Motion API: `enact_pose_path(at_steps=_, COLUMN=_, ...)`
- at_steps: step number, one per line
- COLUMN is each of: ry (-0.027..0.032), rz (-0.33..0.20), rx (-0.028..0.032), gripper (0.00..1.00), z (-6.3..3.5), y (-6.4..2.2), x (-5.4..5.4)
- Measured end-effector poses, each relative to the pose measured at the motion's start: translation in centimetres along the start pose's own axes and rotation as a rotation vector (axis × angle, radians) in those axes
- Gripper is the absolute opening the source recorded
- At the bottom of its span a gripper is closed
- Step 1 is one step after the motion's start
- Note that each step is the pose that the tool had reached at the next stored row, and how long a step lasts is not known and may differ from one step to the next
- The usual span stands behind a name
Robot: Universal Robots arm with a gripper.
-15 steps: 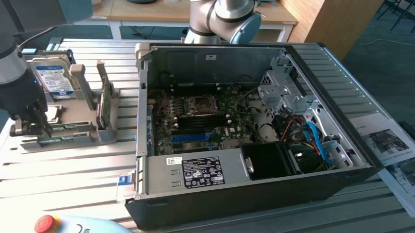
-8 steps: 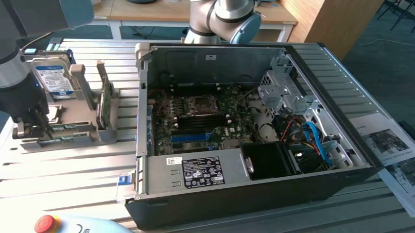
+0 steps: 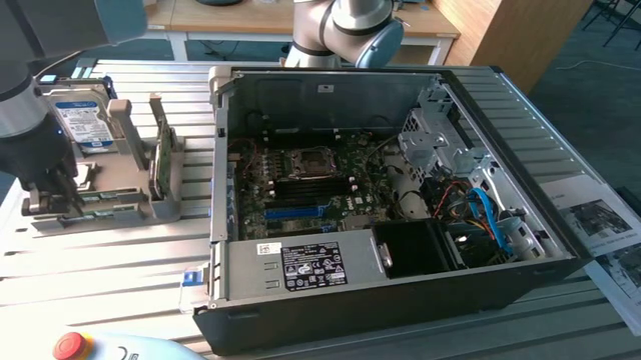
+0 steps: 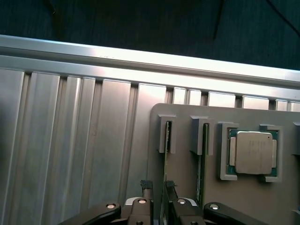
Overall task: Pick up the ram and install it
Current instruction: 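Pick up the ram and move it above insertion slot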
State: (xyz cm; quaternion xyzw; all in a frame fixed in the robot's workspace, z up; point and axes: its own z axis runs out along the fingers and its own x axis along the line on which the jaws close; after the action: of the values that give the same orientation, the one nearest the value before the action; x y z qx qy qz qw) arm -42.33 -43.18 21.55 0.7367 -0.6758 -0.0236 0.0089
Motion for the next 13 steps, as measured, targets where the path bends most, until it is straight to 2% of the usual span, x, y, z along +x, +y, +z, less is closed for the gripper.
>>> enact_pose_path(at_steps=13, ry=0.0000, rz=0.000, rx=-0.0001, gripper=0.24, z=-0.10, y=-2.00, x=0.4)
